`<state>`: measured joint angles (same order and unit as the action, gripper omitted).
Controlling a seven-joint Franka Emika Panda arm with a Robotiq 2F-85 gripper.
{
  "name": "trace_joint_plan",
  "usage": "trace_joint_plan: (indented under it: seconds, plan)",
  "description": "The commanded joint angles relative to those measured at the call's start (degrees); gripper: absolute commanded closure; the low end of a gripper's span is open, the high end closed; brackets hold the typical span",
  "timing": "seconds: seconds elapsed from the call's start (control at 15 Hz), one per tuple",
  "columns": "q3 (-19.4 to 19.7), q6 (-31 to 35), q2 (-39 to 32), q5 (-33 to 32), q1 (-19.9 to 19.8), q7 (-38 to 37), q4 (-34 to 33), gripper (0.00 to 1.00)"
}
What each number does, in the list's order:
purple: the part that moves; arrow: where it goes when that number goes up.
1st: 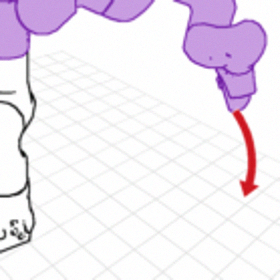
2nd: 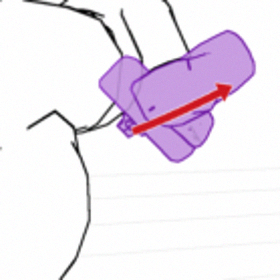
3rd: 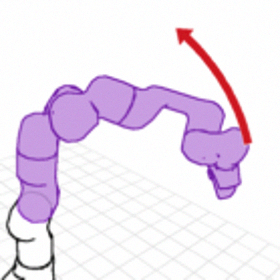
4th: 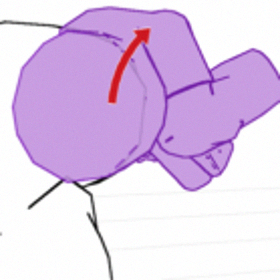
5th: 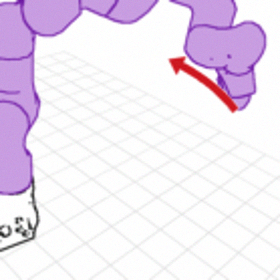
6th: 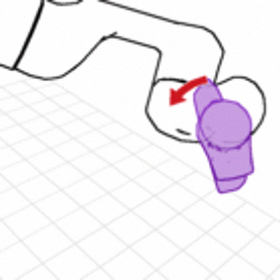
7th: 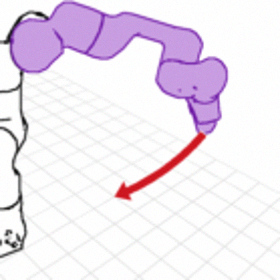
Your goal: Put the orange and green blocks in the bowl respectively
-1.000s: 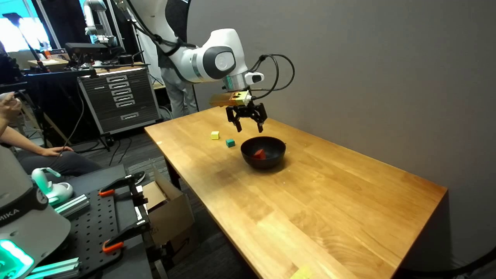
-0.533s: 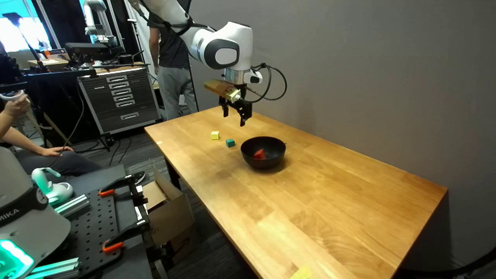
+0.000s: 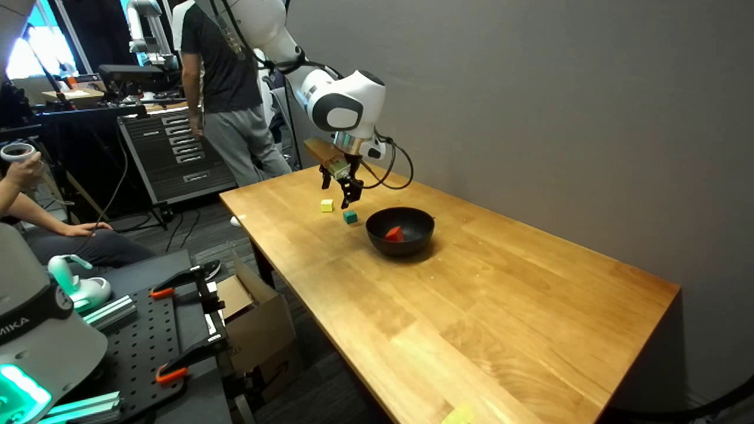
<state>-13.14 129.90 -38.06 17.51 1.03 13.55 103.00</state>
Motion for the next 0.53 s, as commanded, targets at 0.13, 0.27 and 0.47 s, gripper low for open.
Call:
trace_joint_plan:
  seconds: [0.13,0.27,0.47]
  plan:
    - [-0.4,2.1,-5.0,-0.9,2.3,0.2,-2.7,0.00]
    - [0.4,4.7,-5.9,-3.1,3.7,0.0,-3.0,0.00]
    - [1.6,8.8,-7.6,-8.2,5.5,0.3,-3.8,0.00]
